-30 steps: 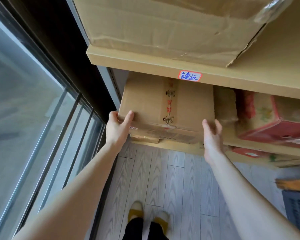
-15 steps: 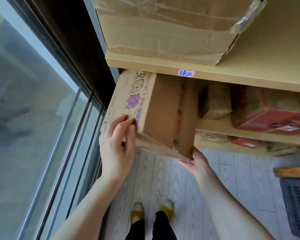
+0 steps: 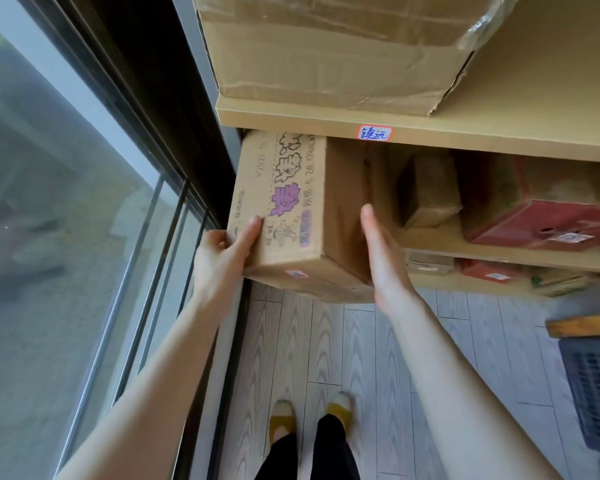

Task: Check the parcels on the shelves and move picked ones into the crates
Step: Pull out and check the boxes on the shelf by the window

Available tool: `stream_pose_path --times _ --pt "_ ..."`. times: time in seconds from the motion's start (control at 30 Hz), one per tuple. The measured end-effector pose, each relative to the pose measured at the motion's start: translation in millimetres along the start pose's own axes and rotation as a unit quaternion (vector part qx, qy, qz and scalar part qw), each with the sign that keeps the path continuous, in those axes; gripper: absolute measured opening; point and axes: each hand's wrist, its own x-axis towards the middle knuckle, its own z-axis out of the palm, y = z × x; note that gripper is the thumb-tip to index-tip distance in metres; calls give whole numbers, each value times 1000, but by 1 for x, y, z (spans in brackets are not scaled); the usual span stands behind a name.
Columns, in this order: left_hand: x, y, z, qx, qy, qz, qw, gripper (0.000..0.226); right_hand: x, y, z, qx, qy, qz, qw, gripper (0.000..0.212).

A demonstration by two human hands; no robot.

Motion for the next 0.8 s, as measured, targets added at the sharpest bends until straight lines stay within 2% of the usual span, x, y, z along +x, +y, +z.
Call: stream_pose_path --times 0.07,0.13,0.2,0.4,0.6,0.73,0.8 --pt "-16 4 1 6 26 38 999 39 -13 -8 4 30 -76 -19 997 76" --pt "-34 8 0 11 58 86 995 38 -25 -6 0 91 -165 6 982 69" --pt "-51 7 -2 35 62 120 990 33 -35 4 -6 119 -202 45 971 58" --pt "-77 -4 4 -14 12 98 995 23 -40 23 -20 166 -145 92 971 53" --pt "-87 -7 16 -12 -32 154 988 14 -33 20 -62 146 -109 102 978 38" --pt "-83 -7 30 28 -49 180 982 22 -26 11 -80 120 -118 81 982 34" --pt "-82 -13 37 25 -82 144 986 28 -25 13 -79 118 -115 82 983 38"
